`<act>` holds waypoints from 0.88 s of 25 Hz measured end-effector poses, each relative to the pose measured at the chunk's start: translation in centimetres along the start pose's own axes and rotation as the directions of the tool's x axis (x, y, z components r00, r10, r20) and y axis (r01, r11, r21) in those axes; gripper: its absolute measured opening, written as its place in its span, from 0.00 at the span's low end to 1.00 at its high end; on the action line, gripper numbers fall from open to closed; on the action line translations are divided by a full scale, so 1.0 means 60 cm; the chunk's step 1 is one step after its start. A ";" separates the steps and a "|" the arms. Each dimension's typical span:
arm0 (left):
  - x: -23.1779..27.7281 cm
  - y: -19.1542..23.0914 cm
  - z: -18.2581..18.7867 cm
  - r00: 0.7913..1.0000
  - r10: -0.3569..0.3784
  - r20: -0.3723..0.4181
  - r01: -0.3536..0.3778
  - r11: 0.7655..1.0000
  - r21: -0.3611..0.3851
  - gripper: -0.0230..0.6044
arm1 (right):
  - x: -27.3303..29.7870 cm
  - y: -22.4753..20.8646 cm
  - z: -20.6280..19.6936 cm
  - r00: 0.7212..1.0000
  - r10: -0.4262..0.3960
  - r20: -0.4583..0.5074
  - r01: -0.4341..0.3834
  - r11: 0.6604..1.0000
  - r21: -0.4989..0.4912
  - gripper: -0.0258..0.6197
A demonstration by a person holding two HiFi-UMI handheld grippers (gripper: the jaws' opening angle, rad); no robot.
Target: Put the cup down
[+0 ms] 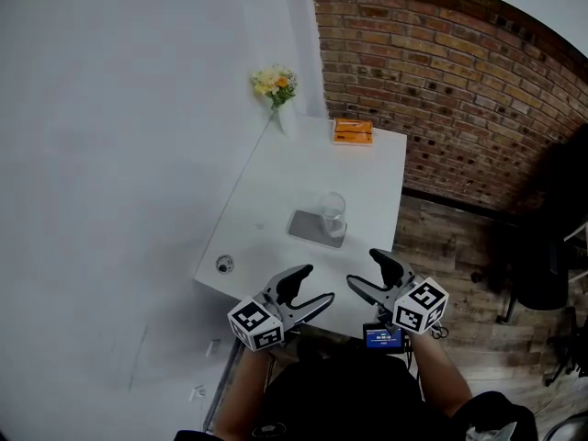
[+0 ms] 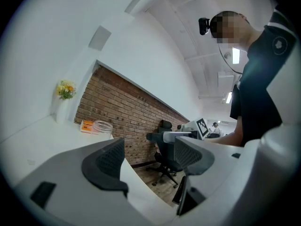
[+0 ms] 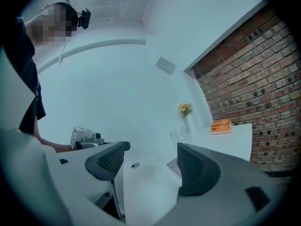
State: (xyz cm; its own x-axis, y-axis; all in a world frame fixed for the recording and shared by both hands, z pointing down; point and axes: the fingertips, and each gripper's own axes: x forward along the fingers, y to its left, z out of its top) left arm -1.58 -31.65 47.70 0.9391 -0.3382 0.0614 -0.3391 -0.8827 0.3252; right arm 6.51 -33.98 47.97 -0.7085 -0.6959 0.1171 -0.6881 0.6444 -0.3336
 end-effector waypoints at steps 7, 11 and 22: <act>-0.001 0.001 -0.005 1.000 0.003 -0.001 -0.003 1.000 -0.003 0.58 | 0.002 -0.006 0.002 1.000 -0.003 0.005 0.003 1.000 -0.004 0.61; -0.001 0.000 -0.007 1.000 0.003 -0.001 -0.003 1.000 -0.002 0.58 | 0.001 -0.006 -0.001 1.000 -0.002 0.001 0.002 1.000 -0.005 0.60; 0.000 0.006 -0.006 1.000 0.008 -0.002 -0.008 1.000 -0.002 0.58 | 0.006 -0.010 -0.001 1.000 0.001 -0.005 -0.001 1.000 -0.005 0.60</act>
State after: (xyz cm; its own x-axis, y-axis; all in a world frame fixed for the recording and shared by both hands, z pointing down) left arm -1.68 -31.85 48.19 0.9364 -0.3448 0.0658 -0.3467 -0.8791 0.3270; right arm 6.67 -34.57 48.24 -0.7100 -0.6937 0.1209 -0.6880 0.6466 -0.3295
